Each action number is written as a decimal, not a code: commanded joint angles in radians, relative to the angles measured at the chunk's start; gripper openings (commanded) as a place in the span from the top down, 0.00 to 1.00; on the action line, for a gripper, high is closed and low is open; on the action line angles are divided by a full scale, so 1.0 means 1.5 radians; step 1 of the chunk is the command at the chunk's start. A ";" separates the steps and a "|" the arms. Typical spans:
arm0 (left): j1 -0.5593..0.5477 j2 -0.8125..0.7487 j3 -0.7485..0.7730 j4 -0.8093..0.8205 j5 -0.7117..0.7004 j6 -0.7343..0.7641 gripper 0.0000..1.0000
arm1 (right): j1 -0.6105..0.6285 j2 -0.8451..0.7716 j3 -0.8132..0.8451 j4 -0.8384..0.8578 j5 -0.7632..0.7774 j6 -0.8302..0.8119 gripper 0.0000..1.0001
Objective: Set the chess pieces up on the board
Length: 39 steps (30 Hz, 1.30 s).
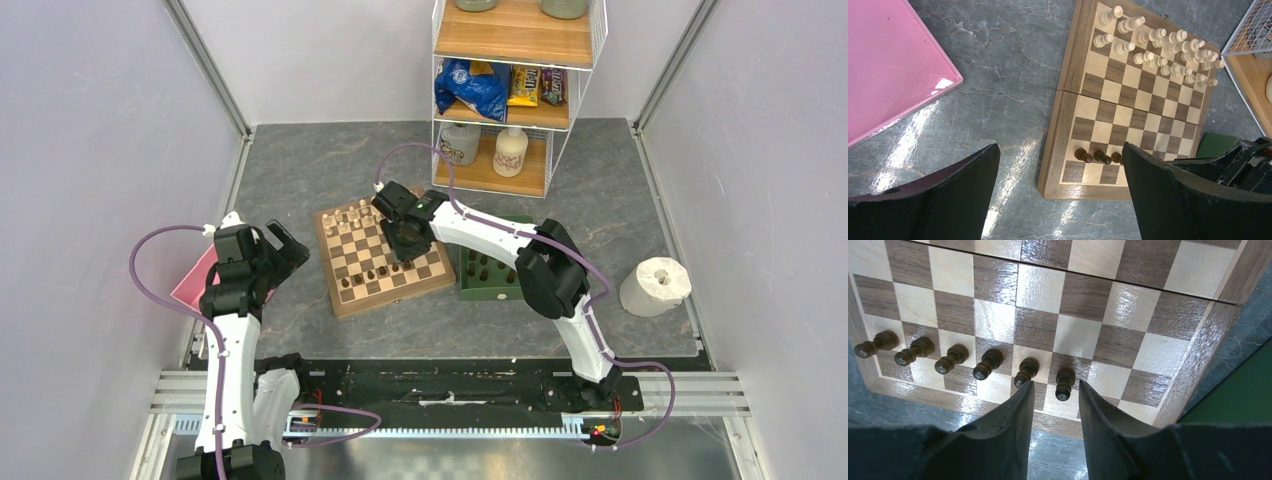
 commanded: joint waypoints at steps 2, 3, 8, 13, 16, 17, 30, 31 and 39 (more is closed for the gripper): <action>0.005 -0.006 0.000 0.016 0.003 -0.011 0.01 | 0.001 -0.044 0.037 0.005 0.001 -0.015 0.50; 0.005 -0.006 0.000 0.016 0.003 -0.012 0.01 | -0.001 -0.058 0.031 0.005 0.010 -0.016 0.50; 0.005 -0.006 0.001 0.015 0.004 -0.012 0.01 | -0.035 -0.151 -0.049 0.016 0.077 -0.015 0.47; 0.006 -0.005 0.000 0.015 0.004 -0.011 0.01 | -0.120 -0.252 -0.185 0.054 0.091 0.010 0.47; 0.006 -0.004 0.001 0.015 0.005 -0.011 0.01 | -0.183 -0.289 -0.254 0.076 0.074 0.023 0.47; 0.007 -0.003 0.001 0.015 0.006 -0.011 0.01 | -0.198 -0.292 -0.269 0.080 0.064 0.024 0.47; 0.015 0.003 -0.001 0.016 0.011 -0.011 0.01 | -0.255 -0.206 -0.297 0.072 0.030 -0.001 0.55; 0.016 0.003 -0.001 0.016 0.010 -0.012 0.01 | -0.256 -0.201 -0.296 0.072 0.032 -0.003 0.56; 0.019 0.007 -0.001 0.017 0.013 -0.011 0.01 | -0.267 -0.180 -0.297 0.075 0.032 -0.007 0.60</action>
